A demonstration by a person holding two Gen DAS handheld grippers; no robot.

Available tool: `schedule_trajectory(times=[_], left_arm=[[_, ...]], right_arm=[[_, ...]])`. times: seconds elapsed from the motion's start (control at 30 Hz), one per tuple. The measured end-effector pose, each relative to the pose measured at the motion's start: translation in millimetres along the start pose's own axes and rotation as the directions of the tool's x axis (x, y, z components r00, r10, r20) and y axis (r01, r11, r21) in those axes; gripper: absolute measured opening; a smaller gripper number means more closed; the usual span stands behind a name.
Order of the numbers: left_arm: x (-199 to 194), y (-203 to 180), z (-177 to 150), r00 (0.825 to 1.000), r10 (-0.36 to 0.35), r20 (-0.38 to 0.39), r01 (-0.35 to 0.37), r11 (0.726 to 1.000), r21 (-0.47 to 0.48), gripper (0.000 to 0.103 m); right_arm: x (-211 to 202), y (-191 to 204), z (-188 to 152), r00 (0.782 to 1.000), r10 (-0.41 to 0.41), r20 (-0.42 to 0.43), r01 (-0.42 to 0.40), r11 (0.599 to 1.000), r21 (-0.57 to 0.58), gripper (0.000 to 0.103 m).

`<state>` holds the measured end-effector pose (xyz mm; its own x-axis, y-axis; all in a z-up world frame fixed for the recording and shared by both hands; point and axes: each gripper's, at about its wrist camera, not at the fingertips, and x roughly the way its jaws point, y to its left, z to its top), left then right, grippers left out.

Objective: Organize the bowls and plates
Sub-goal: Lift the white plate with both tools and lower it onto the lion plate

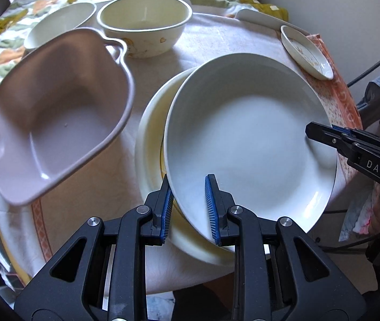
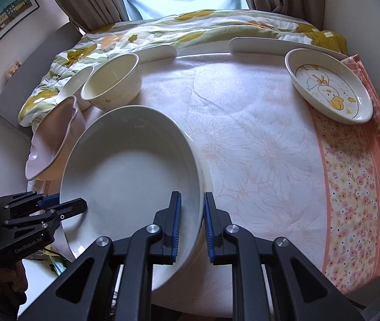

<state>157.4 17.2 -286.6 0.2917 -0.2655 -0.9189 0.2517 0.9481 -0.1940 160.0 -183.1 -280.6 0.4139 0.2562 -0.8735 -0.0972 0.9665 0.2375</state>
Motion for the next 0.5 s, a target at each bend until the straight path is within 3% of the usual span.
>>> schedule_trajectory(times=[0.3,0.5], left_arm=[[12,-10,6,0.998,0.052,-0.023,-0.05,0.997,0.063,0.021],[10,-17,7,0.991,0.132,0.003,-0.131,0.984,0.118,0.021]], right_arm=[[4,2,-1,0.999,-0.043,-0.001,0.043,0.999,-0.013,0.015],[5,6,-2,0.998,-0.069,0.013,0.07,0.997,-0.04,0.015]])
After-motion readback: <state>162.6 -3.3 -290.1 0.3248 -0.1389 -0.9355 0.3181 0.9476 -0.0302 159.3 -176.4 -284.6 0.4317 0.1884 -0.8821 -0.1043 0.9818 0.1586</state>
